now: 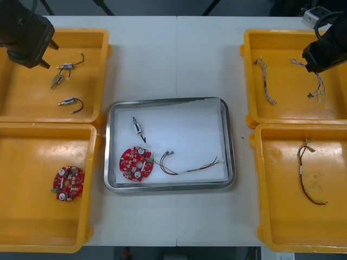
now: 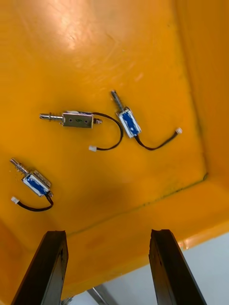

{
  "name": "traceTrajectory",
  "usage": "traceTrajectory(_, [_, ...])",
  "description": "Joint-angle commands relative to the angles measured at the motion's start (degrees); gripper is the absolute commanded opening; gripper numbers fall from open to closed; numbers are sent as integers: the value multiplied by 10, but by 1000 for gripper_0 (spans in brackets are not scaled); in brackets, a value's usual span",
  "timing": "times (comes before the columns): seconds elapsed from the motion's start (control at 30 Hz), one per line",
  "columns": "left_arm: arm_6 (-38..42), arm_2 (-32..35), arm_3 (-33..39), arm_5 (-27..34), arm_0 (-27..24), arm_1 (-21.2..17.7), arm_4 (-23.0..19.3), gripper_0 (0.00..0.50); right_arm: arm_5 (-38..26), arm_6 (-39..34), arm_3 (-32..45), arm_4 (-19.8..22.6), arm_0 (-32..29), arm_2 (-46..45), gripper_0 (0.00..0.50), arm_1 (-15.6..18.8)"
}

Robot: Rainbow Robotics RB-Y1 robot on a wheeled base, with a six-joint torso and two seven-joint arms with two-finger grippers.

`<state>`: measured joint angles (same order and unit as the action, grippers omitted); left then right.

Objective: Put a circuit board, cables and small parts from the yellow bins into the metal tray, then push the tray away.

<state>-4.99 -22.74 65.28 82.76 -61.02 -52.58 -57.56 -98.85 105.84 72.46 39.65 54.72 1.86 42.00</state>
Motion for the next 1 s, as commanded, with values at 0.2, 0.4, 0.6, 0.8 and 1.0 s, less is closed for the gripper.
traceTrajectory(0.2, [205, 22, -68, -58, -37, -28, -19, 500, -72, 32, 142, 70, -53, -19, 0, 25])
traceTrajectory(0.4, [286, 3, -116, -117, -37, -28, -24, 500, -106, 40, 218, 121, -79, -18, 0, 18])
traceTrajectory(0.6, [367, -51, -153, -192, -37, -19, -29, 500, -112, 49, 269, 165, -86, 8, 0, 17])
traceTrajectory(0.8, [424, -87, -194, -240, -37, 4, -38, 500, -104, 50, 332, 171, -85, 69, 0, 17])
traceTrajectory(1.0, [467, -114, -226, -271, -37, 25, -61, 500, -77, 51, 378, 180, -78, 133, 0, 17])
